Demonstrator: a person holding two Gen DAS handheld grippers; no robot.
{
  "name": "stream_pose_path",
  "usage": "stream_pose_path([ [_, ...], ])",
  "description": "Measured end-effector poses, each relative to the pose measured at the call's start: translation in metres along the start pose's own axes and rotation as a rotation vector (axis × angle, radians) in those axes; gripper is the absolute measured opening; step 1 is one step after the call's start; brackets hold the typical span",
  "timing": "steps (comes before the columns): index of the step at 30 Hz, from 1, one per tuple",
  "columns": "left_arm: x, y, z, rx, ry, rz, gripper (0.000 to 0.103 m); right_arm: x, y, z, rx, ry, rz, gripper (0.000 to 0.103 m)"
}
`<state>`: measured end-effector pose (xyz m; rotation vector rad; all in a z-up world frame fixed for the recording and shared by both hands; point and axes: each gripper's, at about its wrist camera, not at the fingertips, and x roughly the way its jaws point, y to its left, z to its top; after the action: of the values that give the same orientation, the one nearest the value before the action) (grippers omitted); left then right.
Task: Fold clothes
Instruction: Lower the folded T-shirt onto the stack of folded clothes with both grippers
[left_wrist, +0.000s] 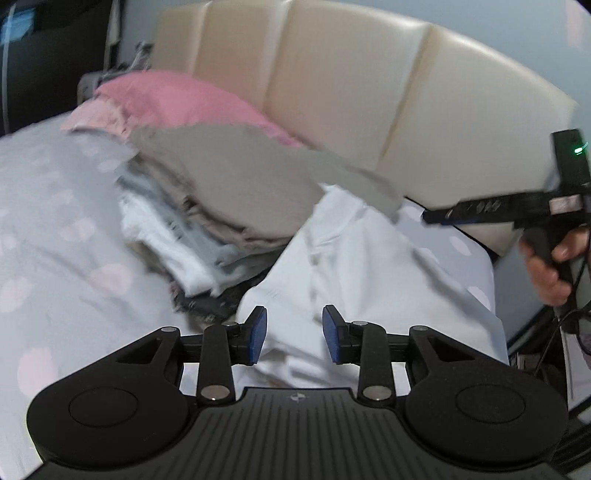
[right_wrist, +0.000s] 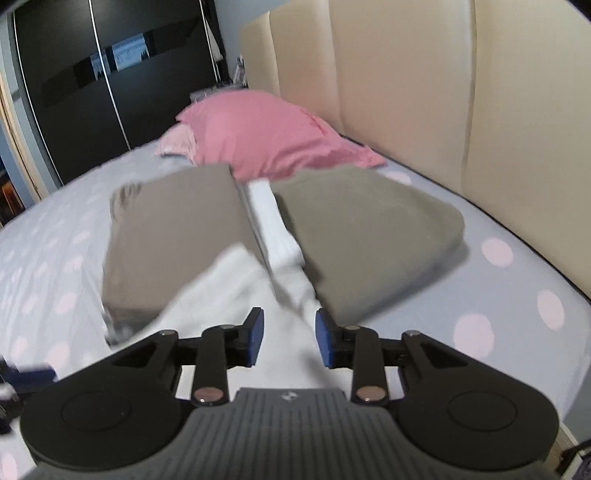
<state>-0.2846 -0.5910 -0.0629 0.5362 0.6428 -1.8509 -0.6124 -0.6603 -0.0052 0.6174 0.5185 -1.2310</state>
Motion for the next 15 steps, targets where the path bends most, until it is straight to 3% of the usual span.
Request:
stream_pose_path([
  [7,0.020,-0.039,0.004,0.091,-0.004,0.010,0.030,0.029,0.008,-0.007,0.055,0.005,0.043,0.027],
  [10,0.040,-0.038,0.001,0.091,0.038,0.032,0.030,0.054,0.018,-0.001,0.071,0.007,0.079,0.027],
  [13,0.057,-0.029,-0.006,0.074,0.065,0.034,0.030,0.086,0.018,0.000,0.096,0.049,0.050,0.026],
  [15,0.065,-0.023,-0.010,0.067,0.070,0.037,0.031,0.106,0.011,-0.003,0.123,0.090,0.028,0.012],
])
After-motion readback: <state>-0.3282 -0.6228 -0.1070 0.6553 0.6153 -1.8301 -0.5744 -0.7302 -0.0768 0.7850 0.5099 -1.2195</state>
